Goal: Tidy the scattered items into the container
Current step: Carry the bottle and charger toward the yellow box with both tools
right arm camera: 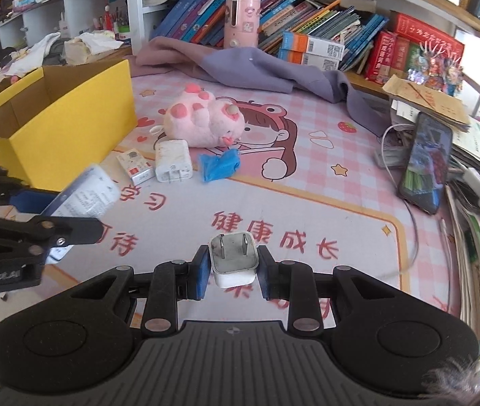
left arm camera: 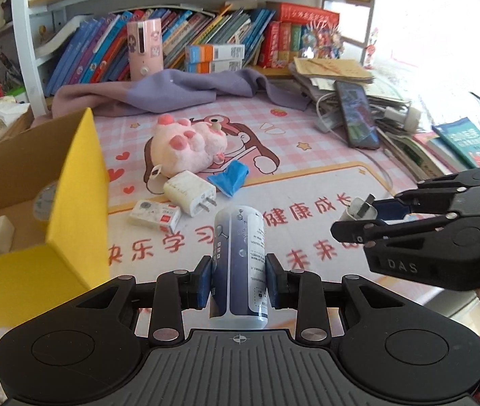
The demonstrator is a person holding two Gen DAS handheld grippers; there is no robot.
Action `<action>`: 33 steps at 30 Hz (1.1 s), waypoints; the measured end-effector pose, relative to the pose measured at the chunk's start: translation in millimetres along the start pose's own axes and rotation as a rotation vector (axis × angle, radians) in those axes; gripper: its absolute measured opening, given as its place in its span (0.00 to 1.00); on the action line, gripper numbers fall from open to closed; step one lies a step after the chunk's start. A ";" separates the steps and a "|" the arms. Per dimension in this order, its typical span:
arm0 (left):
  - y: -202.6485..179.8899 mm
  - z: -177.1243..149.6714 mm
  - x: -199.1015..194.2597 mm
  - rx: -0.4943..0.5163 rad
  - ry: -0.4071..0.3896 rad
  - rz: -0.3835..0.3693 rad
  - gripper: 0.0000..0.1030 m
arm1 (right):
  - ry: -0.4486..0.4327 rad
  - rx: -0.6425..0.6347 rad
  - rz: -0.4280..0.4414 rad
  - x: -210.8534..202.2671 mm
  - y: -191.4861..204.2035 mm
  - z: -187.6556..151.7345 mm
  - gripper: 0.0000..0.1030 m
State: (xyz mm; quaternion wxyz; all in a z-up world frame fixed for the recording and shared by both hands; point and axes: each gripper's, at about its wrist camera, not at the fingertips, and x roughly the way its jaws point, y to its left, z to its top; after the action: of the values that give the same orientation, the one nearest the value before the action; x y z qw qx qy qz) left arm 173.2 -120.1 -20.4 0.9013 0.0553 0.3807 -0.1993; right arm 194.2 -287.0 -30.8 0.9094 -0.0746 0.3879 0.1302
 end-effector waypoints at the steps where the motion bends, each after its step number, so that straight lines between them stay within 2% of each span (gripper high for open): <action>1: 2.1 -4.1 -5.8 0.000 -0.005 -0.005 0.30 | -0.004 -0.003 -0.007 -3.6 6.0 -1.6 0.26; 15: 46.2 -61.3 -79.2 -0.027 -0.048 -0.015 0.30 | -0.038 -0.013 -0.037 -53.6 92.7 -31.0 0.26; 22: 64.2 -84.1 -110.0 -0.002 -0.070 -0.015 0.30 | -0.054 -0.007 -0.039 -69.8 133.7 -45.6 0.26; 33: 105.3 -119.7 -150.2 -0.057 -0.072 0.056 0.30 | -0.064 -0.085 0.060 -74.3 200.7 -44.3 0.26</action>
State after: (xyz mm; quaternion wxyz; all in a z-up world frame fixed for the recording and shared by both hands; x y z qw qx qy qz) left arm 41.2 54.0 -3.8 0.9209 0.0331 0.3516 -0.1649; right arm 55.2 -119.2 -14.4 0.9130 -0.0975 0.3549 0.1761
